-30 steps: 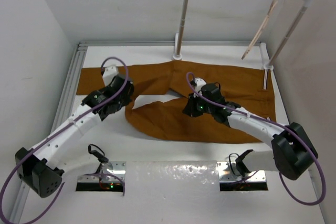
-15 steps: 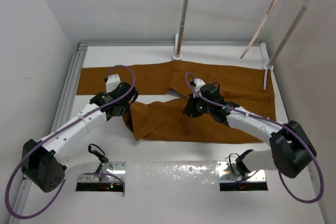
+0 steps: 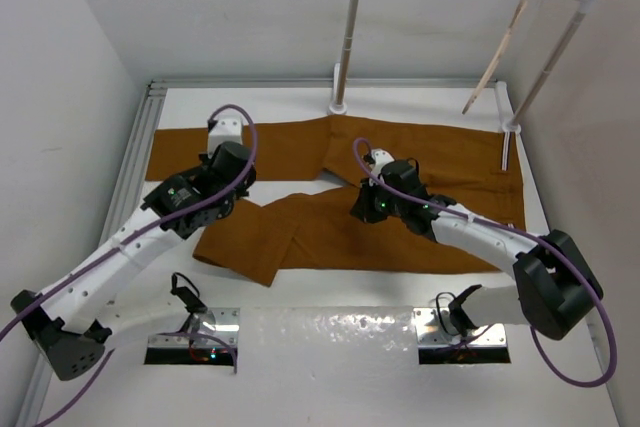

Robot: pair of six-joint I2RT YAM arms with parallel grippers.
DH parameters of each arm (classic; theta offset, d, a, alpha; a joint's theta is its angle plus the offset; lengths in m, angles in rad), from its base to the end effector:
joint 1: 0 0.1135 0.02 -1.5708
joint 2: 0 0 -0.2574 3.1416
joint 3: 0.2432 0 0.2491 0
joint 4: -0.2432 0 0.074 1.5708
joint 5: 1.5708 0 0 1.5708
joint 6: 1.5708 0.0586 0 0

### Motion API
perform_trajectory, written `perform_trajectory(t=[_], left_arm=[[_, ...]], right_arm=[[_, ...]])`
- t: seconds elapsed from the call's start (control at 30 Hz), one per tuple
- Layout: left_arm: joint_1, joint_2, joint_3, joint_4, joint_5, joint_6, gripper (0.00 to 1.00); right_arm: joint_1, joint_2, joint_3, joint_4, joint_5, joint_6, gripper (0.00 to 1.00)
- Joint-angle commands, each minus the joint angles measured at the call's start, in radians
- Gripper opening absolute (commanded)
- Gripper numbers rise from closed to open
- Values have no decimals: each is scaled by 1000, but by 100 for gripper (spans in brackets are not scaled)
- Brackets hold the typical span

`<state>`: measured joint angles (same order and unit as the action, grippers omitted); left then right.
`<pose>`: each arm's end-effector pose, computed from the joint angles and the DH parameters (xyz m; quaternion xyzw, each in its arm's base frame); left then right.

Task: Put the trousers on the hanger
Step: Flatten out the trousers at the center of the board.

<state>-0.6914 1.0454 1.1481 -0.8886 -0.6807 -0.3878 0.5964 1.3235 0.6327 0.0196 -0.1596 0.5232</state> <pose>0.1851 -0.1053 0.3361 0.0055 0.8803 0.0794 0.4678 0.2304 0.1677 0.1733 -0.0675 0.8958 0.2910 0.3291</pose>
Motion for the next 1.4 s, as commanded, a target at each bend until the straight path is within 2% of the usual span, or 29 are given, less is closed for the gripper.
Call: perform_trajectory(t=[0.0, 0.07, 0.13, 0.2, 0.23, 0.27, 0.37, 0.43, 0.6, 0.83, 1.0, 1.2, 1.37], left_arm=[[-91, 37, -109, 129, 130, 41, 0], [-207, 149, -145, 198, 104, -37, 0], [-328, 229, -120, 188, -11, -153, 0], [-370, 306, -113, 185, -74, -215, 1], [-376, 320, -120, 200, -100, -259, 4], [-376, 329, -132, 217, -105, -275, 17], [-378, 334, -195, 306, -76, -290, 32], [-375, 346, -238, 339, -80, -315, 34], [-316, 400, -309, 396, -36, -326, 29], [-292, 453, -355, 424, 15, -301, 23], [-229, 496, -412, 506, 102, -258, 22], [-224, 518, -430, 539, 139, -240, 27], [-218, 556, -425, 546, 141, -244, 27]], right_arm=[[2, -38, -27, 34, 72, 15, 0], [2, -72, -45, 45, 152, 23, 0], [0, -130, -77, 55, 219, 31, 0], [0, -170, -91, 57, 245, 38, 0], [2, -178, -94, 56, 255, 38, 0], [0, -184, -96, 57, 271, 40, 0], [-1, -188, -106, 60, 302, 57, 0], [-1, -196, -116, 60, 324, 73, 0], [-29, -239, -151, 72, 379, 110, 0], [-55, -222, -156, 86, 347, 120, 0], [-56, -210, -157, 95, 345, 115, 0], [-56, -198, -156, 98, 333, 112, 0], [-56, -188, -153, 106, 305, 112, 0]])
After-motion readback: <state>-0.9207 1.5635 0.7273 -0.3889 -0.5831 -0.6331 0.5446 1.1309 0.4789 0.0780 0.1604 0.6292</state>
